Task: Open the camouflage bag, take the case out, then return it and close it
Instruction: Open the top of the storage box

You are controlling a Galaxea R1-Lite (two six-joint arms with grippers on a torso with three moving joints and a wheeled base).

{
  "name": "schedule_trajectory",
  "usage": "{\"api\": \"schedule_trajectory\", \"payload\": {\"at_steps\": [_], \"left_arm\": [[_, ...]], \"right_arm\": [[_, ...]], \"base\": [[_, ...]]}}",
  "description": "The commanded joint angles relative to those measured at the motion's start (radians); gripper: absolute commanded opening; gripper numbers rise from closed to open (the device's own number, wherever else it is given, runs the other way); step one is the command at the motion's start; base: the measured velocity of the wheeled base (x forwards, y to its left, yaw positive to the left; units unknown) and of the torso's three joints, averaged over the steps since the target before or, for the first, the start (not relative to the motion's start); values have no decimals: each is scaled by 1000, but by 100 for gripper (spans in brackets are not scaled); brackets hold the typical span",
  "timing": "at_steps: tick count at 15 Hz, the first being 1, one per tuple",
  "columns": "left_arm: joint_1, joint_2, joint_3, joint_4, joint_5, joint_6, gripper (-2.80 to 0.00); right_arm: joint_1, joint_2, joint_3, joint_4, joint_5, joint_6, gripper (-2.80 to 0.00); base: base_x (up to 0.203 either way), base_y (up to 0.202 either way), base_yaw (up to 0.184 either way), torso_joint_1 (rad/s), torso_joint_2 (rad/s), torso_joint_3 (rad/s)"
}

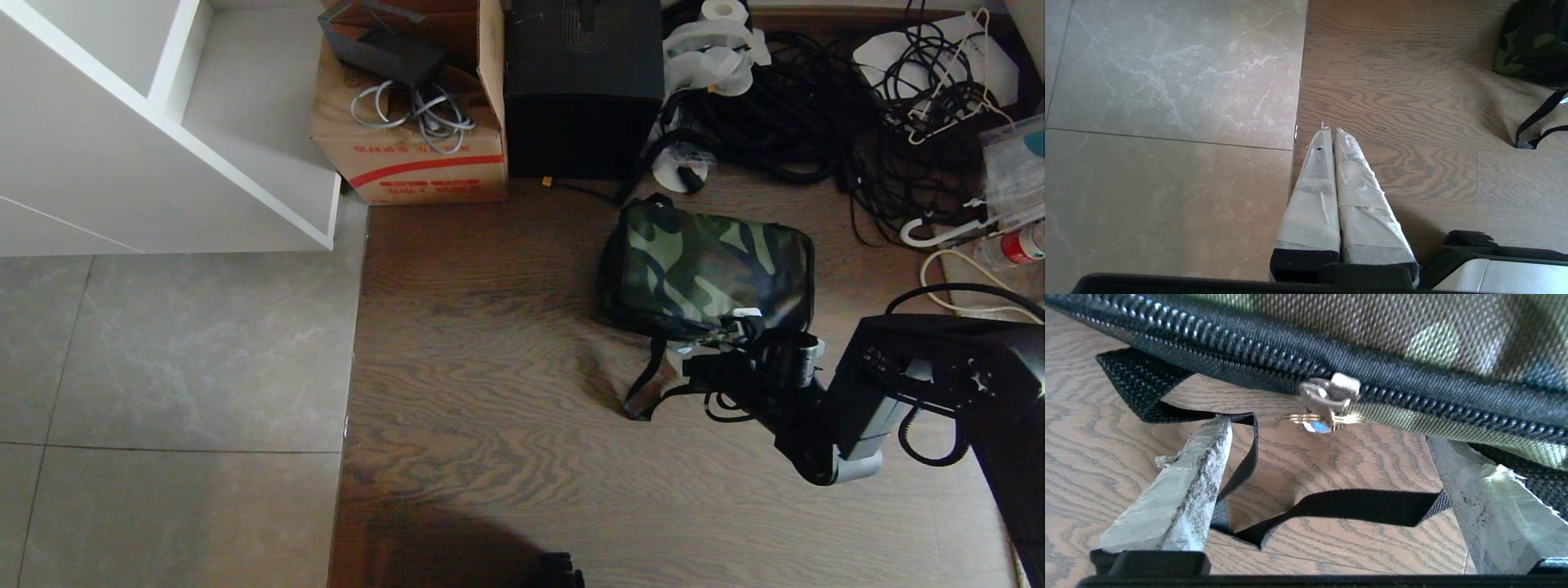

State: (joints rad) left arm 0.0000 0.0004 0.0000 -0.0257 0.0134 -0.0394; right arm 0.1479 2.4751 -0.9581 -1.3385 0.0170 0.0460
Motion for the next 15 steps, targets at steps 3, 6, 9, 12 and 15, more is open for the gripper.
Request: {"api": "schedule_trajectory", "payload": {"at_steps": [3,6,9,12,15], "left_arm": [[1,0,9,0,0,-1,-280],[0,0,9,0,0,-1,-280],[0,0,9,0,0,-1,-280],[0,0,9,0,0,-1,-280],[0,1,9,0,0,-1,-280]], "right_arm": [[-1,15,-14,-7,-3,2,0],[-2,-2,-1,0,-2,-1,0],[-2,-23,18,60,-1,-4,0],[6,-51,26,96,3,20,0],[12,-77,44,106,4,40,0]], "base": [[0,0,0,0,0,0],[0,0,0,0,0,0],[0,0,0,0,0,0],[0,0,0,0,0,0],[0,0,0,0,0,0]]}}
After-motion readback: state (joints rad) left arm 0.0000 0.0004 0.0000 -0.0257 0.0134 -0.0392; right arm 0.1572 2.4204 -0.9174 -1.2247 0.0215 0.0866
